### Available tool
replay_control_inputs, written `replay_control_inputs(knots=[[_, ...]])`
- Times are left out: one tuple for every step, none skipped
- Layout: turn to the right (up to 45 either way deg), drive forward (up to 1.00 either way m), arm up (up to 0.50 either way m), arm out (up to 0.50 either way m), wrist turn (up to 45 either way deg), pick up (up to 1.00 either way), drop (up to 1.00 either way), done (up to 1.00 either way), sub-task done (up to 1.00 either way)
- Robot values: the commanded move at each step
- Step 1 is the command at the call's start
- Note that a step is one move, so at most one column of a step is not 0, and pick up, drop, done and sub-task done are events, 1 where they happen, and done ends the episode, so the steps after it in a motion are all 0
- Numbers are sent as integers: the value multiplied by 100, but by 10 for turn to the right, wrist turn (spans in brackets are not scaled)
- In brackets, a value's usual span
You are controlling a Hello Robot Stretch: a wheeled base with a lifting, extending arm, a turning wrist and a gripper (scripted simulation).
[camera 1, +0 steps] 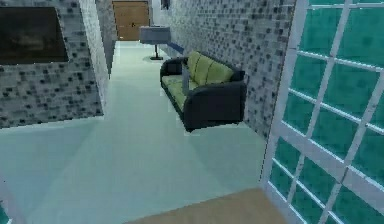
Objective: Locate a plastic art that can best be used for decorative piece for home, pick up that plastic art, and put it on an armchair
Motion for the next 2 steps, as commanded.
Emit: replay_control_inputs(knots=[[-150,0,0,0,0,0,0,0,0],[0,100,0,0,0,0,0,0,0]])
